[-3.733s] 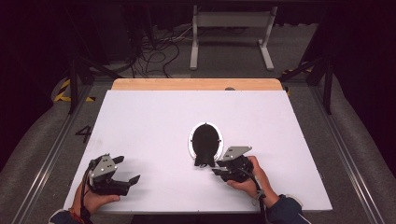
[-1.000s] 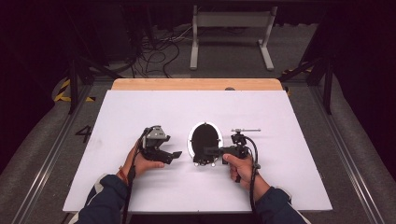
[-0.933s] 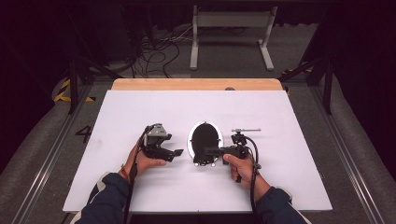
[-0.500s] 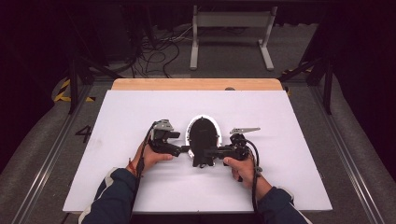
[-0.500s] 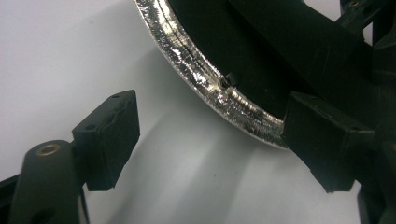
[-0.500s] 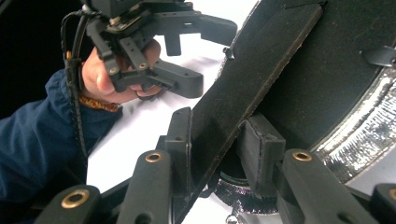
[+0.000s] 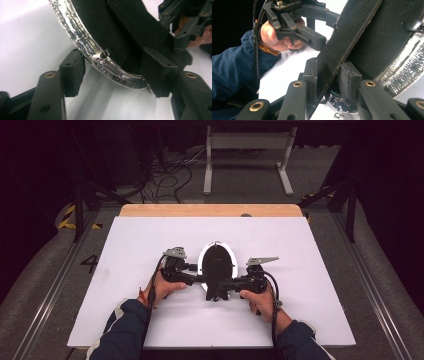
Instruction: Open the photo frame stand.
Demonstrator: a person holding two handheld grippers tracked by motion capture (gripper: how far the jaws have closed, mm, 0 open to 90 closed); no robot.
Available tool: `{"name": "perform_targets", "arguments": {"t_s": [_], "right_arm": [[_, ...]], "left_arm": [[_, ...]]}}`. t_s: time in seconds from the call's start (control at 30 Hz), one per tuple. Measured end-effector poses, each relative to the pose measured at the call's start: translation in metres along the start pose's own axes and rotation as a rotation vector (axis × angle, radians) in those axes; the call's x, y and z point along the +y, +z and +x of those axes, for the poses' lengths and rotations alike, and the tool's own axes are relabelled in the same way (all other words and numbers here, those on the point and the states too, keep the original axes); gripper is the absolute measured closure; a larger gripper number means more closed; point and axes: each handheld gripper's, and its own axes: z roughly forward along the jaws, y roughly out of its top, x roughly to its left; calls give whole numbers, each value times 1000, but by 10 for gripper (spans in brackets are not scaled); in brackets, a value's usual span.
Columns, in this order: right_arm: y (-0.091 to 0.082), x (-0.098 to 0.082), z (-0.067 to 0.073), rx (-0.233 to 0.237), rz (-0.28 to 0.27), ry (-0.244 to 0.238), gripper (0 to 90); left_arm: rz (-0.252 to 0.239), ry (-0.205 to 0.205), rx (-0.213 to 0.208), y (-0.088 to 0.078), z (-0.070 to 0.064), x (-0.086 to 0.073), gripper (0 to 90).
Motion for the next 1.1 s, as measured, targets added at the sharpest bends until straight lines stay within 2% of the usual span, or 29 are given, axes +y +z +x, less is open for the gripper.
{"name": "perform_targets", "arguments": {"t_s": [0.1, 0.2, 0.23, 0.3, 0.33, 0.53, 0.6, 0.67, 0.7, 0.73, 0.9, 0.93, 1.1], "right_arm": [[-1, 0, 0, -5, 2, 2, 717], [-1, 0, 1, -10, 8, -2, 731], [-2, -1, 1, -14, 6, 1, 743], [-2, -1, 2, -23, 10, -7, 752], [-3, -1, 2, -23, 10, -4, 757], [-5, 0, 5, -22, 14, -4, 755], [-6, 0, 6, -17, 11, -6, 754], [-7, 1, 8, -10, 8, -7, 754], [-7, 1, 8, -10, 8, -7, 754], [-7, 1, 8, -10, 5, -9, 752], [-9, 2, 9, -23, 14, -9, 752], [-10, 2, 9, -21, 9, -9, 753], [-12, 3, 11, -26, -1, -13, 753]], "left_arm": [[-10, -2, -11, -2, 0, 0, 491], [-33, 15, -26, -4, -2, 0, 551], [-49, 24, -33, -5, -5, 1, 578], [-49, 53, -31, -7, -8, 3, 615], [-45, 68, -20, -8, -10, 4, 620], [-31, 97, 17, -8, -18, 7, 615], [-25, 103, 29, -8, -19, 7, 598], [-2, 99, 64, -4, -22, 8, 558], [-2, 99, 64, -4, -22, 8, 550], [2, 115, 75, -4, -23, 9, 550], [-8, 153, 93, -5, -28, 11, 570], [-14, 148, 100, -5, -30, 11, 581], [-28, 178, 131, -5, -33, 13, 609]]}}
